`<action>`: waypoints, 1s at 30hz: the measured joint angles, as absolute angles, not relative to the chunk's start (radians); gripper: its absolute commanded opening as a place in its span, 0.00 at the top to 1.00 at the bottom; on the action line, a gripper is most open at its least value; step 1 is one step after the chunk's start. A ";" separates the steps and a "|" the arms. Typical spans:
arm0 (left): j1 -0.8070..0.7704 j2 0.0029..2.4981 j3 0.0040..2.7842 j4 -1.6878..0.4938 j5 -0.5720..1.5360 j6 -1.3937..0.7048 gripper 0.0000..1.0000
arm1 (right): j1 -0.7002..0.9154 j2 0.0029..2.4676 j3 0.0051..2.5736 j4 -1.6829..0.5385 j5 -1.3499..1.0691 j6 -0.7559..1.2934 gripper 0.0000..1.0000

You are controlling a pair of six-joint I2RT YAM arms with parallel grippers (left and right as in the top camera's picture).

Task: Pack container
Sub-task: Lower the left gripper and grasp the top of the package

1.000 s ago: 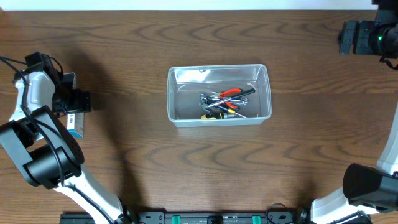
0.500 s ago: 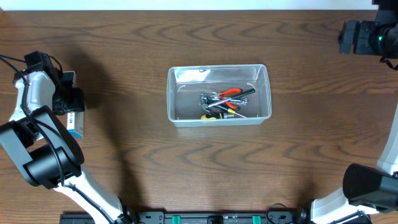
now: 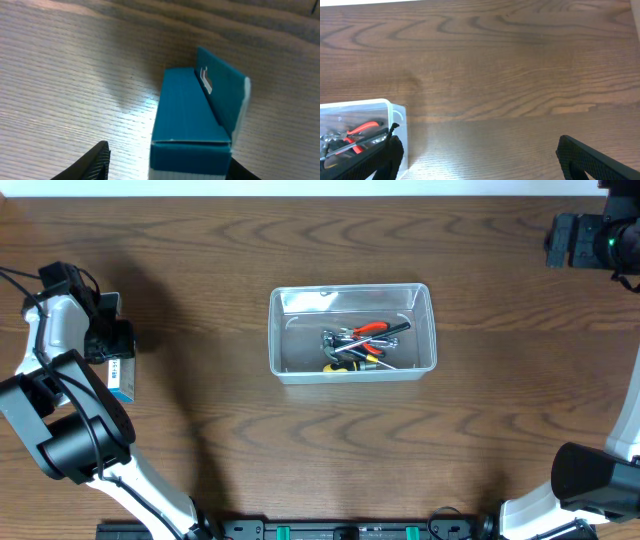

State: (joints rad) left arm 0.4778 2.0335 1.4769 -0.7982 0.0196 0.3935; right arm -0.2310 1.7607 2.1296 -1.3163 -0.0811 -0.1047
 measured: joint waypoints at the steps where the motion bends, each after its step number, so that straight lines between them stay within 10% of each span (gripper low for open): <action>1: 0.478 2.033 1.473 -0.798 0.020 0.393 0.50 | -0.231 1.761 2.130 -1.316 -0.081 -0.105 0.01; 30: 0.478 2.033 1.462 -0.792 0.030 0.393 0.71 | -0.231 1.761 2.130 -1.344 -0.078 -0.105 0.01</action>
State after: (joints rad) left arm 0.4778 2.0335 1.4624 -0.7918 0.0296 0.3931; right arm -0.2310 1.7607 2.1296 -1.3441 -0.0780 -0.1047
